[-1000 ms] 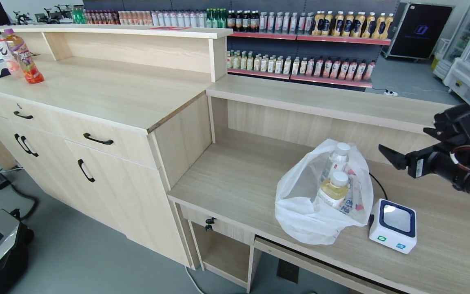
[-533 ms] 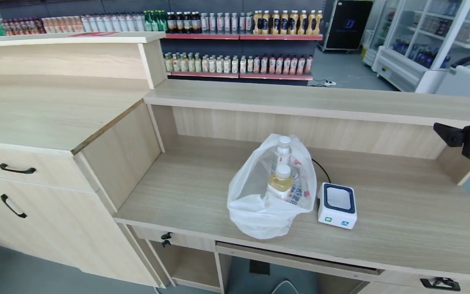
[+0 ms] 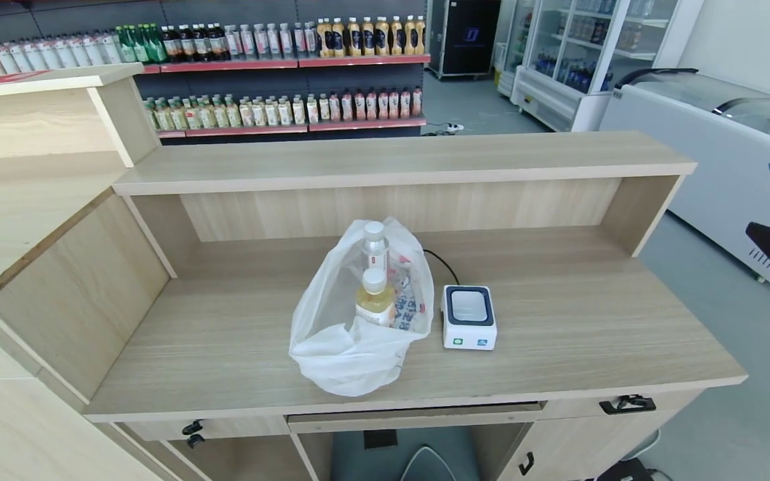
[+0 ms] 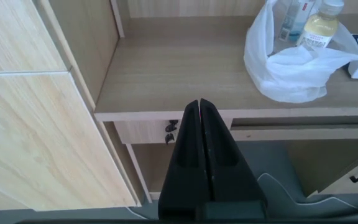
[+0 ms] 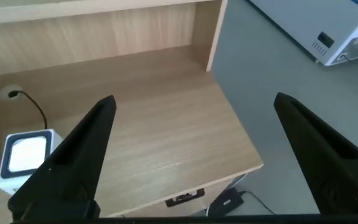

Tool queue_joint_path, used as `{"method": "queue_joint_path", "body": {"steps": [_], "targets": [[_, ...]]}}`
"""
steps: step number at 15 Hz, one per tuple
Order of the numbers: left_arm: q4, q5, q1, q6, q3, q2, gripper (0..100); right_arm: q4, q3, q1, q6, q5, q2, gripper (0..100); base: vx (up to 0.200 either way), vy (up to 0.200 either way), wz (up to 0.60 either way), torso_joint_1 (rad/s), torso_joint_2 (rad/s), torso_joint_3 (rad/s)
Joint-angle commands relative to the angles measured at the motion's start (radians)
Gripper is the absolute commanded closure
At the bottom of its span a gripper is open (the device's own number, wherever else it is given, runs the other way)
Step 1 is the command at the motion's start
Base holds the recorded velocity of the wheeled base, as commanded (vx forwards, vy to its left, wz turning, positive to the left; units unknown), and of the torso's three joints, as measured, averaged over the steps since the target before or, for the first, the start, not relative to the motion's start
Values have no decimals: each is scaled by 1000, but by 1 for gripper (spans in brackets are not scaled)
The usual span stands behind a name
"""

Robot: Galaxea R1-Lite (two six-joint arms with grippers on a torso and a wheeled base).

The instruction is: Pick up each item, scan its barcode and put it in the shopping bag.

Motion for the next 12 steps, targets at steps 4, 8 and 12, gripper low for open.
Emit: {"method": "queue_joint_path", "body": {"steps": [4,8,12], "targets": [[0,0,0,0,0,0,100,9,502,57,7,54,-510,0,0,0,0,0,0,0],[0,0,0,0,0,0,100,173,579,54,29,144,-786,0,0,0,0,0,0,0],[0,0,0,0,0,0,100,371,579,39,38,228,-987,0,0,0,0,0,0,0]]}}
